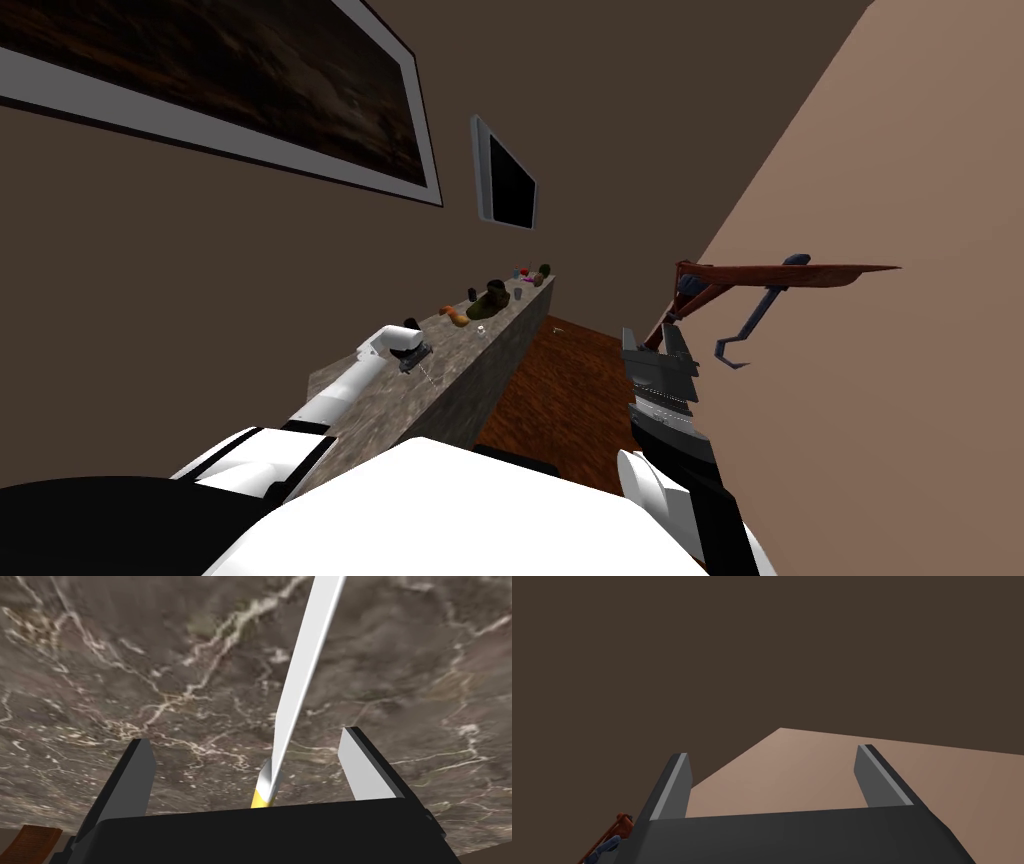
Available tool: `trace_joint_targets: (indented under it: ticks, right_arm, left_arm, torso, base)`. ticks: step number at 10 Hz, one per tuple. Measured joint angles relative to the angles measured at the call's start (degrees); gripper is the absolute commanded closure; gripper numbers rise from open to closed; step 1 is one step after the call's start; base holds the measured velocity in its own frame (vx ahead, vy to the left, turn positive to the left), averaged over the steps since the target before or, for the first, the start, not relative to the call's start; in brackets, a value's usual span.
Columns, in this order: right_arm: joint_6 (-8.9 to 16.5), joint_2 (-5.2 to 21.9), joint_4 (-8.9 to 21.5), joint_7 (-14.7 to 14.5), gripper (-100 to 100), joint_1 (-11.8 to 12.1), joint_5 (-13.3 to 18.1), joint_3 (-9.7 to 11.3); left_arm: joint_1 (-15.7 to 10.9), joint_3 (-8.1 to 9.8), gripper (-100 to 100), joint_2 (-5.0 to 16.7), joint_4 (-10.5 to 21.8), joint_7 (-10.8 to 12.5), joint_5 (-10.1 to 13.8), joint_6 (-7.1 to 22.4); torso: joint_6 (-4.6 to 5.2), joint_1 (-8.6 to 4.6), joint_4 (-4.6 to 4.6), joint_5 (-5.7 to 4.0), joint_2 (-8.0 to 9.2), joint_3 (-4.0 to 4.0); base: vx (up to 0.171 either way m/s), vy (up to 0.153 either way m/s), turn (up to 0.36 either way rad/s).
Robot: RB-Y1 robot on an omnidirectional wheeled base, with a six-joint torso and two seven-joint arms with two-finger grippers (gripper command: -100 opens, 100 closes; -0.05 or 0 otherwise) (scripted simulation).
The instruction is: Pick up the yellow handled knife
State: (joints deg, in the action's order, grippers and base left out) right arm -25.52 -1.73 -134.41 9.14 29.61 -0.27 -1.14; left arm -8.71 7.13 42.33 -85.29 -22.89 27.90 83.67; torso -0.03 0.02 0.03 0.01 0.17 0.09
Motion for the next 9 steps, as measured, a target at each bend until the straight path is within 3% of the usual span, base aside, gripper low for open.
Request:
trace_joint_targets:
  ticks: [1,2,6,7,8,9]
  right_arm:
    - [0.0,0.0,0.0,0.0,0,0.0,0.0,0.0]
    - [0.0,0.0,0.0,0.0,0,0.01,0.0,0.0]
    - [0.0,0.0,0.0,0.0,0,0.01,0.0,0.0]
    - [0.0,0.0,0.0,0.0,0,0.01,0.0,0.0]
    - [0.0,0.0,0.0,0.0,0,0.01,0.0,0.0]
    - [0.0,0.0,0.0,0.0,0,0.02,0.0,-0.01]
  left_arm:
    - [0.12,0.19,-100,0.01,0.93,0.0,-0.1,-0.73]
    - [0.13,0.22,100,0.01,1.03,-0.01,-0.11,-0.89]
    - [0.13,0.21,100,0.02,1.01,-0.04,-0.11,-0.86]
    - [0.13,0.21,0,0.02,1.01,-0.04,-0.11,-0.87]
    - [0.13,0.21,100,0.02,1.01,-0.04,-0.11,-0.87]
    - [0.01,0.03,100,-0.01,0.07,0.01,0.01,-0.28]
  torso:
    - [-0.02,0.01,0.01,0.0,0.02,0.01]
    - [-0.03,0.0,0.0,0.0,-0.05,-0.02]
    - [-0.02,0.0,-0.05,0.01,-0.2,-0.11]
    - [-0.02,0.0,-0.05,0.01,-0.2,-0.12]
    - [-0.03,0.0,-0.05,0.01,-0.2,-0.12]
    - [-0.11,-0.01,-0.05,-0.01,-0.28,-0.15]
  base:
    - [-0.023,0.005,-0.011]
    - [0.0,0.0,0.0]
    - [0.0,0.0,0.0]
    - [0.0,0.0,0.0]
    - [0.035,-0.002,0.184]
    - [0.055,-0.014,0.165]
